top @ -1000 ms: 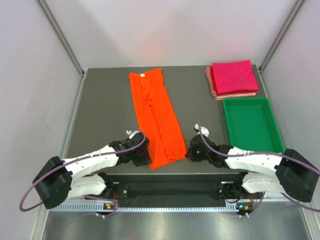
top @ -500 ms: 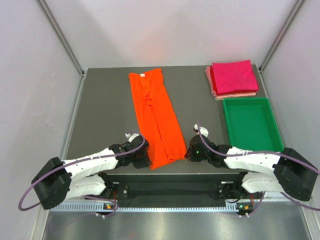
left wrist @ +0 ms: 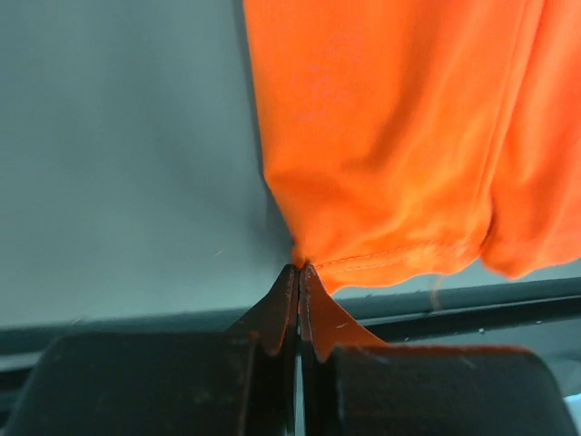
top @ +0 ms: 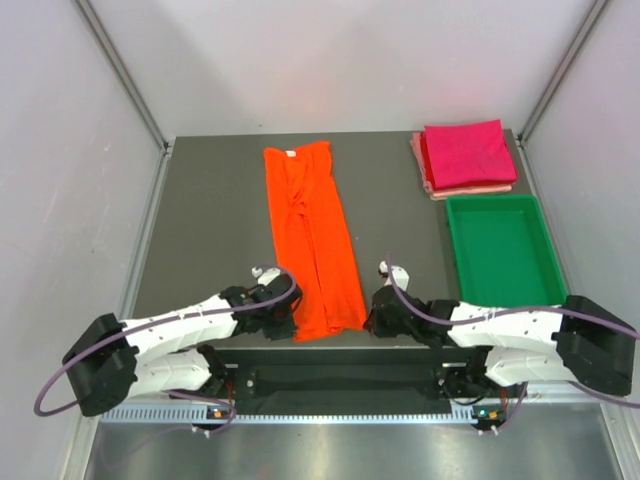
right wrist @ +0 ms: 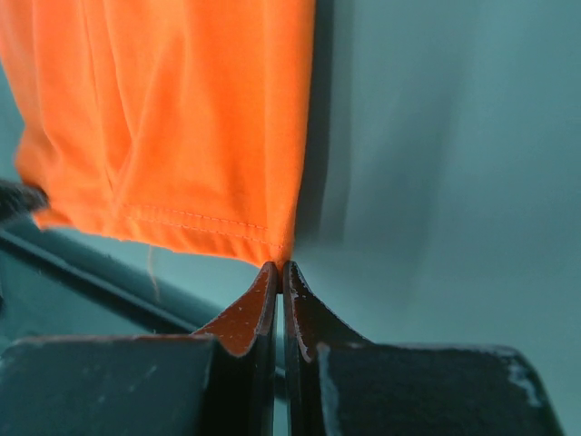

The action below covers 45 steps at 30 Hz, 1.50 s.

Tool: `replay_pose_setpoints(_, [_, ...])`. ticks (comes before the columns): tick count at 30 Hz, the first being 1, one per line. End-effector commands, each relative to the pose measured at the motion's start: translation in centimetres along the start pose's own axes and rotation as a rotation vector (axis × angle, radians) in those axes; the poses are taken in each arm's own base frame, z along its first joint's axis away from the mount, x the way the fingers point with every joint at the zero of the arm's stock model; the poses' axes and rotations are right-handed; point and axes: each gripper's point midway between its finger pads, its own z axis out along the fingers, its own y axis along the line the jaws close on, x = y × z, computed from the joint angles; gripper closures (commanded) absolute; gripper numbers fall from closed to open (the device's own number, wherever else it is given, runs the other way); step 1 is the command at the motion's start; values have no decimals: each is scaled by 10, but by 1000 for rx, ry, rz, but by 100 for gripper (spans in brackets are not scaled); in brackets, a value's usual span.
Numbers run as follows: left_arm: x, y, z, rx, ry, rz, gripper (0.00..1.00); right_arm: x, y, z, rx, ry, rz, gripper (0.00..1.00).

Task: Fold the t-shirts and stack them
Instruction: Fold the tshirt

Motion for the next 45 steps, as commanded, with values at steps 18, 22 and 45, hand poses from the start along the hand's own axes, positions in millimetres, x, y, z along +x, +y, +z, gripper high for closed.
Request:
replay_pose_setpoints(18, [-25, -15, -32, 9, -76, 22, 100, -22, 37, -21, 109, -91, -132, 100])
replay_pose_setpoints(22, [-48, -23, -33, 45, -95, -18, 100, -50, 38, -19, 120, -115, -158, 100])
replay_pose_setpoints(45, [-274, -37, -12, 120, -208, -121, 100, -262, 85, 54, 144, -212, -366, 100])
